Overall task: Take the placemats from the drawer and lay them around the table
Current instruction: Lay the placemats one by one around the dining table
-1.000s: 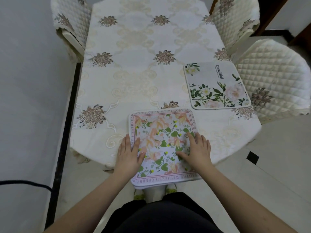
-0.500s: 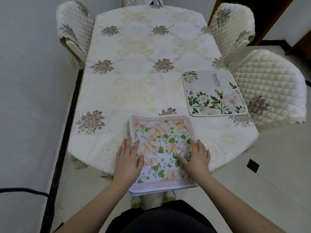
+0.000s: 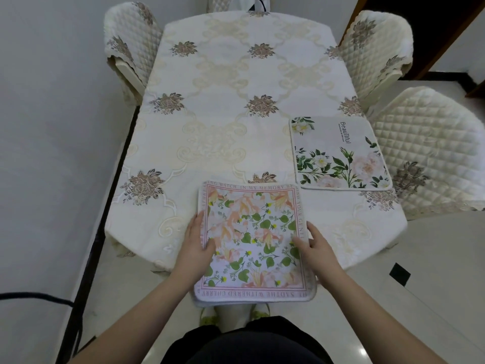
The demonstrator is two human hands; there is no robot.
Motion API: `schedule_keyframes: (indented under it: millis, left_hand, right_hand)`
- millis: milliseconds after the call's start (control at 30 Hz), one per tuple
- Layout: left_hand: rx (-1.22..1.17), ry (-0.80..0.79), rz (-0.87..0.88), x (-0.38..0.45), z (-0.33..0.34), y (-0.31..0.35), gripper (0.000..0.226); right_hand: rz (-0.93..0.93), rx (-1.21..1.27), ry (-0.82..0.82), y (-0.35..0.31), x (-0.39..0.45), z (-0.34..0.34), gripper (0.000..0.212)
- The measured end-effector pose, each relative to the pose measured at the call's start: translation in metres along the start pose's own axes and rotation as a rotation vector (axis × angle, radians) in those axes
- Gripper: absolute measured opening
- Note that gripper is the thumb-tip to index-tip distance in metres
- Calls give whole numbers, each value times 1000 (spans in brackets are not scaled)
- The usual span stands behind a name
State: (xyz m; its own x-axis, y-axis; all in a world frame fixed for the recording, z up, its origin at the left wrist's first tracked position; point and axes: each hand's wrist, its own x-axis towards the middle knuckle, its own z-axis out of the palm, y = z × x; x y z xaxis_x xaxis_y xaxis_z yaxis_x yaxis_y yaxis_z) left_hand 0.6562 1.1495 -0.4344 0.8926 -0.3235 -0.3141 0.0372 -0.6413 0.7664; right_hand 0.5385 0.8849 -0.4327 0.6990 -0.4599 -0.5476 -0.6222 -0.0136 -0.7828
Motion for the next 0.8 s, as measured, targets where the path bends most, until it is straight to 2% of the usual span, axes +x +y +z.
schedule_keyframes:
  millis: [167, 300, 467, 800]
  left_hand:
    - [-11, 29, -203, -7, 2, 1, 82]
    - [-42, 92, -186, -20, -9, 6, 71]
    - [-119, 255, -190, -46, -41, -9, 68]
    - [-432, 464, -281, -116, -111, -66, 64]
  right_hand:
    - [-110, -63, -58, 1, 9, -2, 68]
    - [-191, -150, -91, -12, 11, 0, 68]
    - [-303, -204, -179, -36, 17, 19, 74]
    - [-452, -268, -384, -82, -10, 118, 72]
